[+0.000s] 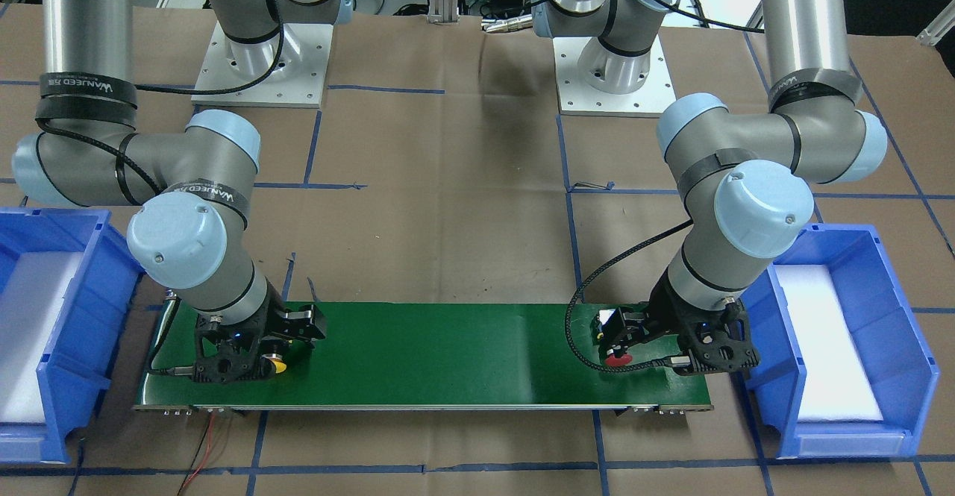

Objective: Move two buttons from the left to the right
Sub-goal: 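Place red button on conveyor while right gripper grasps yellow button, then lift yellow button with right gripper while left gripper withdraws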

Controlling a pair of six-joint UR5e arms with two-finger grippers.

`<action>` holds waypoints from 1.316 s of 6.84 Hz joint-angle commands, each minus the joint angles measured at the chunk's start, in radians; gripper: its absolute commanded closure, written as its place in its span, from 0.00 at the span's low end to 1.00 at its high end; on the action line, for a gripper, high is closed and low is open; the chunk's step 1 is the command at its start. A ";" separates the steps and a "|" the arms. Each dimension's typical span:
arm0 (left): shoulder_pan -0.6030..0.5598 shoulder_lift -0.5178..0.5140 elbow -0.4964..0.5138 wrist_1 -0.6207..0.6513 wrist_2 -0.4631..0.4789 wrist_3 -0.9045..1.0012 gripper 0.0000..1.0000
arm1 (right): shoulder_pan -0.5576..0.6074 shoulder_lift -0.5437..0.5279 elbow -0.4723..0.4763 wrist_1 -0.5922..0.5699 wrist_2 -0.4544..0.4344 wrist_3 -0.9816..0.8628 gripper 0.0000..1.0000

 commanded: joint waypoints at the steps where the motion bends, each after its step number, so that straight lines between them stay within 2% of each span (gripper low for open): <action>1: -0.001 0.018 0.112 -0.167 0.000 -0.001 0.00 | -0.021 -0.008 -0.001 0.013 -0.012 -0.034 0.93; 2: -0.003 0.036 0.161 -0.260 0.000 0.000 0.00 | -0.047 -0.026 -0.017 0.014 -0.027 -0.077 0.95; 3: -0.004 0.067 0.178 -0.293 -0.003 0.008 0.00 | -0.076 -0.047 -0.027 0.019 -0.035 -0.089 0.95; 4: -0.006 0.122 0.174 -0.356 -0.008 0.009 0.00 | -0.131 -0.084 -0.044 0.058 -0.030 -0.091 0.95; 5: -0.006 0.173 0.157 -0.390 -0.008 0.011 0.00 | -0.200 -0.136 -0.079 0.154 -0.021 -0.132 0.95; 6: -0.019 0.228 0.147 -0.459 -0.006 0.003 0.00 | -0.274 -0.155 -0.137 0.236 -0.030 -0.278 0.95; 7: -0.042 0.262 0.141 -0.493 0.003 0.000 0.00 | -0.366 -0.153 -0.155 0.264 -0.030 -0.439 0.95; 9: -0.062 0.285 0.118 -0.495 0.005 0.000 0.00 | -0.499 -0.152 -0.153 0.261 -0.030 -0.653 0.95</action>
